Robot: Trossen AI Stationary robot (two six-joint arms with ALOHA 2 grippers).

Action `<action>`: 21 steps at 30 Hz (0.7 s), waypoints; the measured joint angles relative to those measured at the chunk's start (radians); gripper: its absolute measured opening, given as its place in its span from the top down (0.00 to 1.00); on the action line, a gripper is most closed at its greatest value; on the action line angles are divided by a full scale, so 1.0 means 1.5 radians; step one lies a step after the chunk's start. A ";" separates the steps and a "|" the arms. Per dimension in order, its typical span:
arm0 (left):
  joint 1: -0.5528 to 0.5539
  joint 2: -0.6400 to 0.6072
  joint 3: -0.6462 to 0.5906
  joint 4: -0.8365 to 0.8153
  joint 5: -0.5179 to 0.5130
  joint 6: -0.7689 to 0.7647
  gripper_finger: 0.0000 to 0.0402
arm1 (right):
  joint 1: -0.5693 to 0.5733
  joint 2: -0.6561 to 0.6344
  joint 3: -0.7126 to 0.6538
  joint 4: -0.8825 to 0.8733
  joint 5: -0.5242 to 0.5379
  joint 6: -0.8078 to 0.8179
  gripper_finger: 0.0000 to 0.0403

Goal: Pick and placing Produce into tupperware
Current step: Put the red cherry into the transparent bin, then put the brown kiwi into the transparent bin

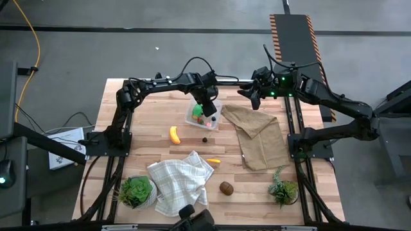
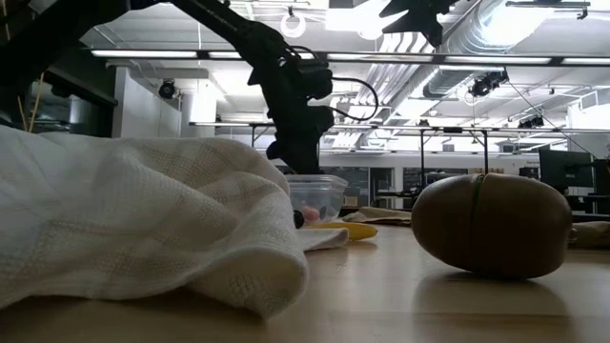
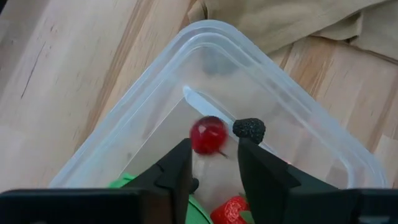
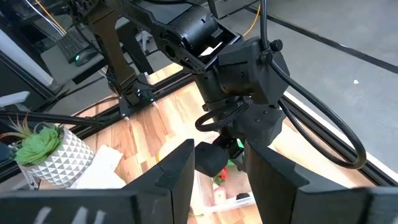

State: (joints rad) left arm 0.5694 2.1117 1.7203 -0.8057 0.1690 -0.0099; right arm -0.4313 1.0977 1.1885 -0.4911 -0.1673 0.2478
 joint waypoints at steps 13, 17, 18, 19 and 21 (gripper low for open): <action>0.006 -0.006 0.000 -0.003 0.092 -0.027 0.67 | 0.000 0.000 0.000 -0.006 0.000 -0.009 0.67; 0.018 -0.035 0.000 -0.007 0.155 -0.047 0.74 | 0.001 -0.012 0.000 -0.012 -0.001 -0.022 0.67; 0.019 -0.045 0.000 -0.007 0.158 -0.049 0.75 | 0.001 -0.018 0.000 -0.014 -0.002 -0.028 0.67; 0.023 -0.054 0.000 -0.008 0.159 -0.050 0.77 | 0.001 -0.027 0.000 -0.014 -0.002 -0.032 0.67; 0.024 -0.080 0.000 -0.011 0.159 -0.057 0.81 | 0.001 -0.045 0.000 -0.021 -0.002 -0.037 0.67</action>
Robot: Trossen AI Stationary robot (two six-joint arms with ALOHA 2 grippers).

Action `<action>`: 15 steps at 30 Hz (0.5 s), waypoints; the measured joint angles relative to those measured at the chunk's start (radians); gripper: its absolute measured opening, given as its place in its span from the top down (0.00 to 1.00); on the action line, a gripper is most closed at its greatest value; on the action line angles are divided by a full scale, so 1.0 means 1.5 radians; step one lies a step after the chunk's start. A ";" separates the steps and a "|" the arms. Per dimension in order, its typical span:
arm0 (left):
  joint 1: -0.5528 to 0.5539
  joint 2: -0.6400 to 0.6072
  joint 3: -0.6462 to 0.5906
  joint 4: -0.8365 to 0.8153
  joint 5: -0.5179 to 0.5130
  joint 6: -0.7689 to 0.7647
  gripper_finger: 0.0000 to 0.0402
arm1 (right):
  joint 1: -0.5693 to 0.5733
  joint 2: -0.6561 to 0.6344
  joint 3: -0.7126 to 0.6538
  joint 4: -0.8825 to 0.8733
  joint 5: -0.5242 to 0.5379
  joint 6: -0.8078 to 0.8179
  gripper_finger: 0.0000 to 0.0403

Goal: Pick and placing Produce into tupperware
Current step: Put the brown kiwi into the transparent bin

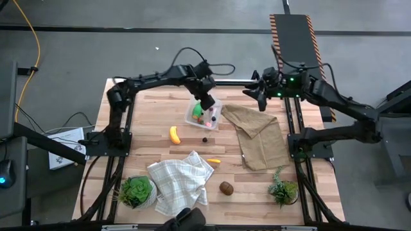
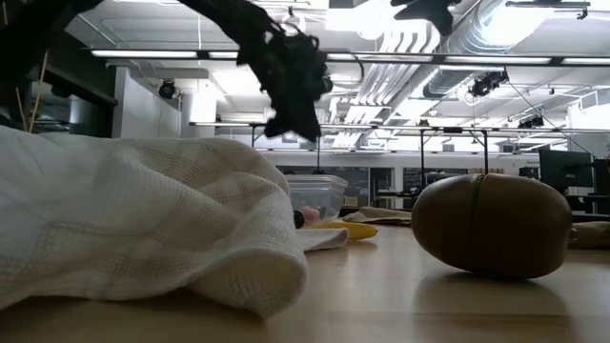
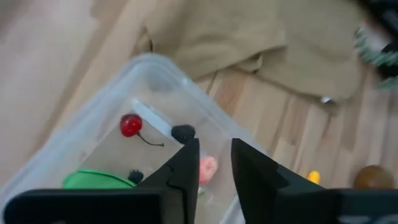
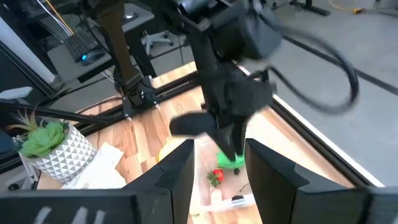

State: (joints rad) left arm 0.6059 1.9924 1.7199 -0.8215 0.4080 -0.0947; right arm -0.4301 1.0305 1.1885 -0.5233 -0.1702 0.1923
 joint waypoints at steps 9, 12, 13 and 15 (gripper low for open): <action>-0.020 -0.141 0.000 -0.003 -0.014 -0.047 0.93 | 0.003 -0.087 -0.019 -0.081 0.020 0.010 0.67; -0.041 -0.190 0.001 -0.011 -0.064 -0.053 0.95 | 0.015 -0.138 -0.090 -0.038 0.021 0.048 0.67; -0.048 -0.205 0.000 -0.016 -0.084 -0.060 0.96 | 0.019 -0.157 -0.120 -0.017 0.023 0.067 0.67; -0.065 -0.231 0.000 -0.020 -0.120 -0.074 0.96 | 0.029 -0.195 -0.183 0.029 0.024 0.110 0.67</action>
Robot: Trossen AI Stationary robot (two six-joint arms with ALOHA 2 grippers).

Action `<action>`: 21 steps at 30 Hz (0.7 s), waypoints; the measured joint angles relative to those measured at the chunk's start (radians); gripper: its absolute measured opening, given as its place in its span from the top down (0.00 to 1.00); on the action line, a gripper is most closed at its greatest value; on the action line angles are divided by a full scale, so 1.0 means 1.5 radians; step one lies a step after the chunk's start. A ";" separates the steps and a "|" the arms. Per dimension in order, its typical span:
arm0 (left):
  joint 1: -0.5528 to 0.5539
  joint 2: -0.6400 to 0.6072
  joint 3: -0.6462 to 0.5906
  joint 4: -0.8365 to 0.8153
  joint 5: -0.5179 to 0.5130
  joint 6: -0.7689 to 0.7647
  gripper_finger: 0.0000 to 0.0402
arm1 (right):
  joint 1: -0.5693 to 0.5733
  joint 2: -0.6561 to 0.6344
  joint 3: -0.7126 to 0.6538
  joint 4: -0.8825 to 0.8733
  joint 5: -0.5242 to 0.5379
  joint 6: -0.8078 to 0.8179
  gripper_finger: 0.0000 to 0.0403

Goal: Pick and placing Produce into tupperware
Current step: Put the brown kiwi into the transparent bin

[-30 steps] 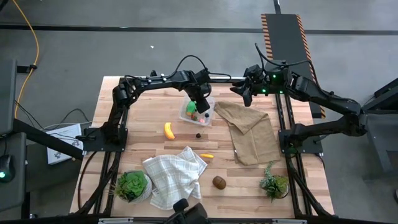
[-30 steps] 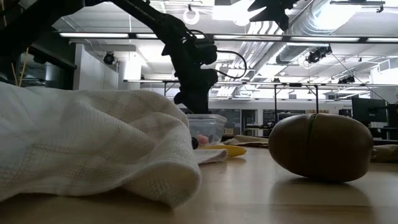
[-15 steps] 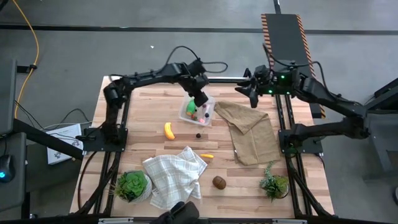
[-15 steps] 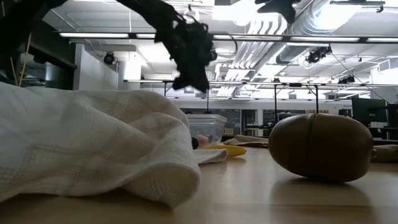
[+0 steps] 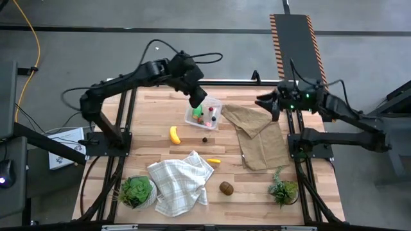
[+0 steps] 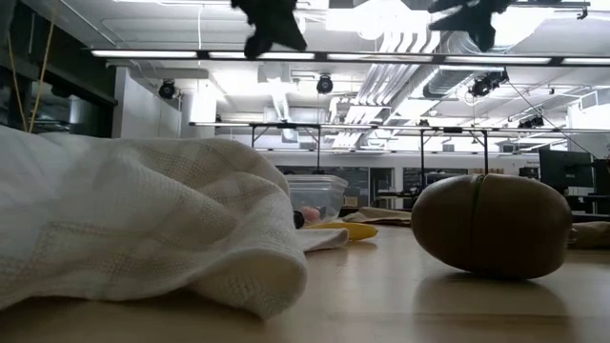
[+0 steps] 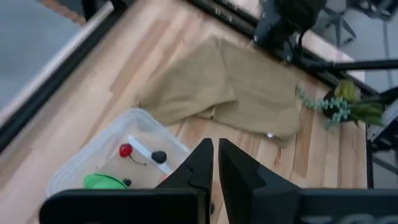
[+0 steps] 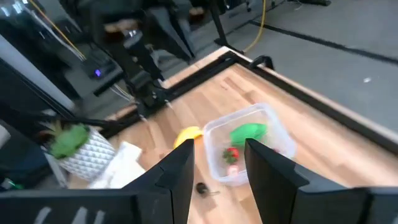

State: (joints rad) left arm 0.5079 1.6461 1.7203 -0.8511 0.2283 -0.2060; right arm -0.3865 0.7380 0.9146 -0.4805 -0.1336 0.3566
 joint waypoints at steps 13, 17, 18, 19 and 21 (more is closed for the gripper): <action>-0.160 -0.108 0.000 -0.086 -0.249 -0.111 0.96 | 0.099 -0.136 -0.232 0.203 0.003 0.220 0.67; -0.202 -0.139 -0.025 -0.076 -0.293 -0.121 0.97 | 0.150 -0.126 -0.252 0.270 0.036 0.254 0.67; -0.209 -0.152 -0.040 -0.066 -0.295 -0.126 0.97 | 0.165 -0.120 -0.254 0.283 0.048 0.258 0.67; -0.215 -0.168 -0.058 -0.052 -0.294 -0.132 0.97 | 0.182 -0.115 -0.255 0.294 0.063 0.262 0.67; -0.227 -0.204 -0.105 -0.027 -0.294 -0.142 0.98 | 0.217 -0.101 -0.257 0.308 0.099 0.271 0.67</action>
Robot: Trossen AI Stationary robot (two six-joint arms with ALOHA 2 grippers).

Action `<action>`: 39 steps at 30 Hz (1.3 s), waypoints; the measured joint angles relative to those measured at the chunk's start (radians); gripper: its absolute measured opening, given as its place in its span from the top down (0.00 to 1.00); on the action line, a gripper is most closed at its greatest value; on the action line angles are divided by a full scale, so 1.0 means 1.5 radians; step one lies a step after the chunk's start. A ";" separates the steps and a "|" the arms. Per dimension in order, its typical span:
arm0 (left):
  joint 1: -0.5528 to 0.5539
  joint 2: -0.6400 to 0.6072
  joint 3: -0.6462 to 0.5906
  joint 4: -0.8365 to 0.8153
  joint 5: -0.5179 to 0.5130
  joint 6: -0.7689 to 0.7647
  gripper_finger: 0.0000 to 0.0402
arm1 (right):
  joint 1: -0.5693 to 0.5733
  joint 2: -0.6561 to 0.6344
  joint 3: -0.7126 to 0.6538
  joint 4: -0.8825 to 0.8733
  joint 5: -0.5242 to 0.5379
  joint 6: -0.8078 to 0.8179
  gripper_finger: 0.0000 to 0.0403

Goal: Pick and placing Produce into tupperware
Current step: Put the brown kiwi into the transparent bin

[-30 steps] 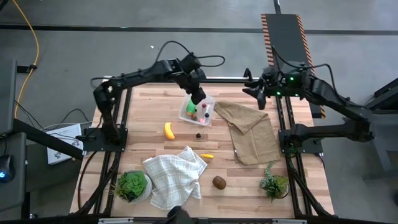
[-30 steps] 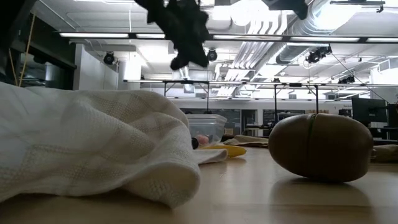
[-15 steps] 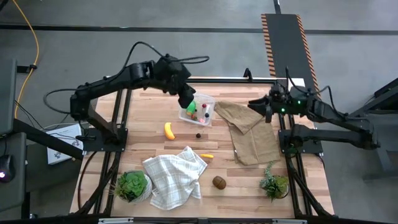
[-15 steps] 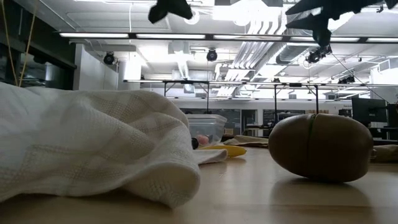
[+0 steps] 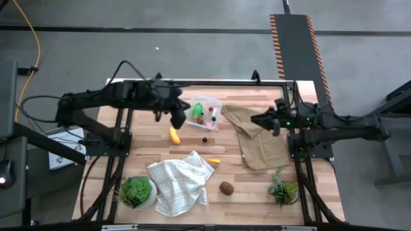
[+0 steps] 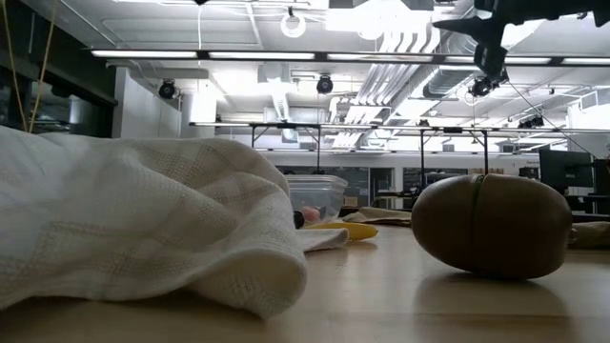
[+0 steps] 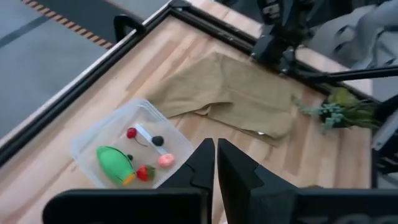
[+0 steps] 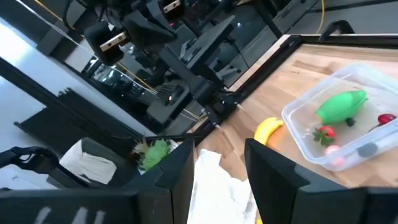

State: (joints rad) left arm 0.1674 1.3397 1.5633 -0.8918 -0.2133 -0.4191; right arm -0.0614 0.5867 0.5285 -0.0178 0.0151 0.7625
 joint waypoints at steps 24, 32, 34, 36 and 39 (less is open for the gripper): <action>-0.311 -0.378 -0.427 0.223 -0.124 -0.178 0.99 | 0.367 0.459 0.412 -0.312 0.300 0.197 0.67; -0.386 -0.401 -0.428 0.187 -0.145 -0.180 0.99 | 0.380 0.617 0.639 -0.582 0.218 0.343 0.67; -0.403 -0.404 -0.428 0.185 -0.159 -0.180 0.99 | 0.379 0.648 0.692 -0.618 0.211 0.344 0.67; -0.419 -0.405 -0.428 0.177 -0.172 -0.183 0.99 | 0.379 0.681 0.744 -0.656 0.199 0.344 0.67; -0.442 -0.404 -0.428 0.144 -0.197 -0.201 0.99 | 0.376 0.733 0.822 -0.732 0.158 0.344 0.67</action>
State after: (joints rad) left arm -0.4956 0.7330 0.9218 -0.6764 -0.5081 -0.7212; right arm 0.5026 1.6855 1.7609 -1.1161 0.2515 1.2788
